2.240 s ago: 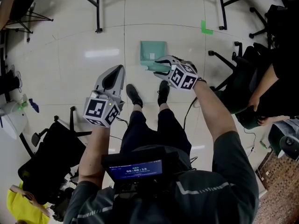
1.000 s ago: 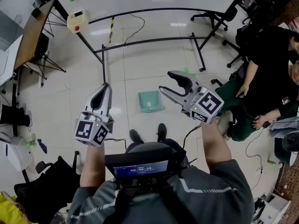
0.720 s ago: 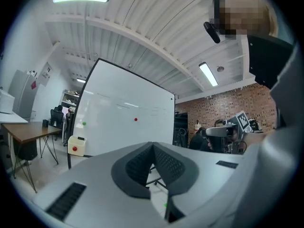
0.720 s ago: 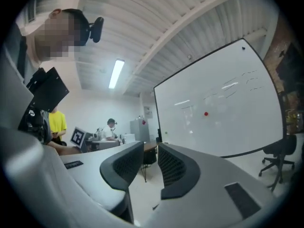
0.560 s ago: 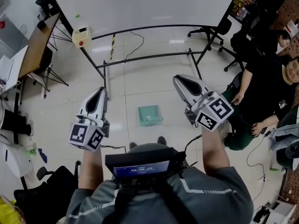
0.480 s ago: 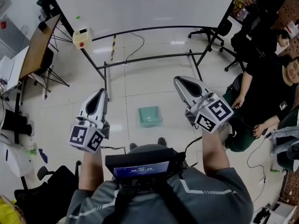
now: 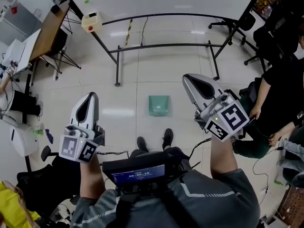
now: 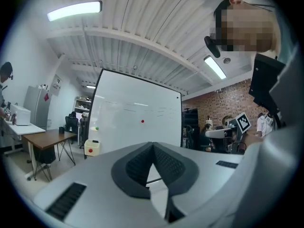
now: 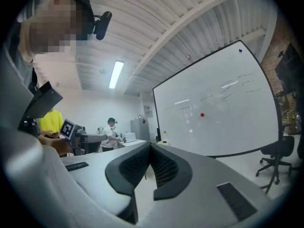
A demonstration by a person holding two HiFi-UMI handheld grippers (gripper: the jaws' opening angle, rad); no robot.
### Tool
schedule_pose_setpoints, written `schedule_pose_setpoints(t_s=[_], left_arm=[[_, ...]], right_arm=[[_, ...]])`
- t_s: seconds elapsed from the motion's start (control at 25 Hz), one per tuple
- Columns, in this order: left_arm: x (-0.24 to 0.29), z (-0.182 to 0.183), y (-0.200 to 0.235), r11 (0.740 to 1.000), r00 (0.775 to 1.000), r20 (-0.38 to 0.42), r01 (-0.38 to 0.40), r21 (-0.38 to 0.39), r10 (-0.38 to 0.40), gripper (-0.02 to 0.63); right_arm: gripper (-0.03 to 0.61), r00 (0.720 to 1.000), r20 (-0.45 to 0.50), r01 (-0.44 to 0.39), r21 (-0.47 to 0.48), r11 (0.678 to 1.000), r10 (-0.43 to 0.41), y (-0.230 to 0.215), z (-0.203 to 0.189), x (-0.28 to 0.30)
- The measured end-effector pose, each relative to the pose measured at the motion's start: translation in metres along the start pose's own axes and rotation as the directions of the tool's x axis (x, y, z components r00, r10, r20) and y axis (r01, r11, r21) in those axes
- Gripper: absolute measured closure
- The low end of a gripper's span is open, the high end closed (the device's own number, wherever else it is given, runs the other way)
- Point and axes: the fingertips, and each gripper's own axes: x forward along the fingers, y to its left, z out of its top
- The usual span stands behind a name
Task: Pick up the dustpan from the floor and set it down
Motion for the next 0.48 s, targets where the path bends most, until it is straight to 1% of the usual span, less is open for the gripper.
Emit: schedule_pose_setpoints(t_s=[0.12,0.24,0.36,0.48], left_arm=[[-0.036,-0.003,-0.002,1.0,1.0,0.001,-0.015,0.022,0.015,0.58],[-0.082,-0.005,-0.007,1.0,1.0,0.024,-0.005,0.023,0.005,0.58],[-0.146,-0.017,-0.003,1.0,0.999,0.045,0.024,0.015,-0.024,0.581],[-0.211,-0.027,0.002,0.995,0.994,0.057,0.086,0.043,-0.088,0.58]], right_arm=[[0.561,1.0,-0.008,-0.01,-0.026,1.0,0.009,0.027,-0.004,-0.008],[0.561,1.0,-0.001,0.005,-0.065,0.998,-0.006,0.07,0.0,-0.023],[0.561,0.998,0.001,0.056,-0.124,0.991,-0.056,0.134,-0.013,-0.04],[0.561,0.993,0.019,0.119,-0.162,0.98,-0.118,0.2,-0.026,-0.057]])
